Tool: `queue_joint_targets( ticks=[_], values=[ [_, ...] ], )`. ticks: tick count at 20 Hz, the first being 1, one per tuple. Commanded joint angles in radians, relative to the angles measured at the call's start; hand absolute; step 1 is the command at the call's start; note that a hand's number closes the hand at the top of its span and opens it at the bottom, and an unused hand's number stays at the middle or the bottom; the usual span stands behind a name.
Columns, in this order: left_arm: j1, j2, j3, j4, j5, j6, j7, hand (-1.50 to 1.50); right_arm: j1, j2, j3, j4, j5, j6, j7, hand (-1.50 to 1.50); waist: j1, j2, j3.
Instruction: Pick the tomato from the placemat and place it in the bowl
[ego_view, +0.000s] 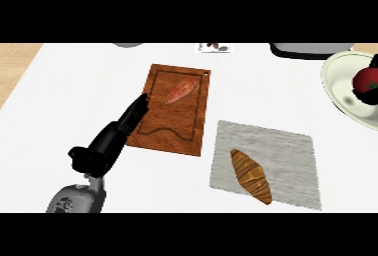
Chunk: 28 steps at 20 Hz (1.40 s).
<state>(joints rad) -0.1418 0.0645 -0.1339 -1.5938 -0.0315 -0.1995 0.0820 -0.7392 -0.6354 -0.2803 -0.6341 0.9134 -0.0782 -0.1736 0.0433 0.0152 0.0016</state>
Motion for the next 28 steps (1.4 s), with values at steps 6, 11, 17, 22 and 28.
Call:
queue_joint_targets(
  ticks=[6,11,17,22,28],
  values=[
    [-0.024,-0.024,-0.010,0.032,-0.018,0.016,0.004,0.00,-0.122,-0.074,-0.076,0.300,-0.077,0.125,-0.235,-1.50,0.006,0.006,0.002],
    [-0.025,0.018,0.029,0.018,0.021,-0.030,-0.001,0.00,-0.144,-0.089,-0.159,0.354,-0.136,0.039,-0.286,-1.50,0.009,0.008,0.003],
    [-0.029,-0.018,-0.008,0.033,-0.011,-0.004,-0.004,0.00,-0.180,-0.125,-0.333,0.383,-0.298,0.007,-0.245,-1.50,-0.004,0.007,0.003],
    [0.022,-0.010,-0.003,0.003,-0.004,-0.009,-0.022,0.00,-0.149,-0.272,-0.404,0.442,-0.363,0.136,-0.245,-1.50,0.000,0.007,0.004],
    [-0.011,-0.017,0.000,-0.013,-0.004,0.002,0.015,0.00,-0.070,-0.349,-0.496,0.465,-0.441,0.126,-0.287,-1.50,0.010,0.015,0.008]
  ],
)
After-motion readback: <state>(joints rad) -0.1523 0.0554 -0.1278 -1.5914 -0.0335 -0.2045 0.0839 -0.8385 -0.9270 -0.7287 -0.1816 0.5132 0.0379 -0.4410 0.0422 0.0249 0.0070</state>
